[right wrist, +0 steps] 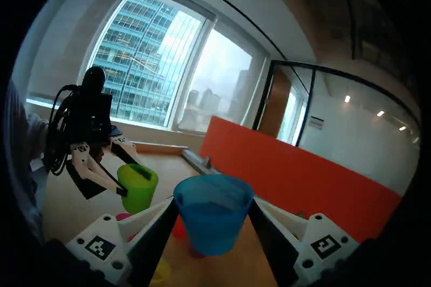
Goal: Pour water
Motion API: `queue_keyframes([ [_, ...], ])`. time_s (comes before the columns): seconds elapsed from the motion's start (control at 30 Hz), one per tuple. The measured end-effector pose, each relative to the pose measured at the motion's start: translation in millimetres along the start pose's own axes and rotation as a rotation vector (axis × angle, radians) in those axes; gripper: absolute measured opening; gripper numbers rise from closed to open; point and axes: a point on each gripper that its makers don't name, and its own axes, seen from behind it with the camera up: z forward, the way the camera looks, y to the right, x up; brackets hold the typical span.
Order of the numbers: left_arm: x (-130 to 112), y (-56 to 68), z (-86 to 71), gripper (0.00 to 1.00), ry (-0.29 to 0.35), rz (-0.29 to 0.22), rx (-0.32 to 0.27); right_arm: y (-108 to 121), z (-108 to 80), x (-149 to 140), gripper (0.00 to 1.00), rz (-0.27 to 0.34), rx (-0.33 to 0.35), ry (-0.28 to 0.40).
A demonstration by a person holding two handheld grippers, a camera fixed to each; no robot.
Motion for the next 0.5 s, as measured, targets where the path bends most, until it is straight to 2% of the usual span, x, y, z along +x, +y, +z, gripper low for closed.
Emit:
queue_keyframes([
  [0.5,0.8,12.1,1.6,0.87,0.006,0.009,-0.027,-1.3,9.6,23.0,0.9,-0.127,0.005,0.015],
])
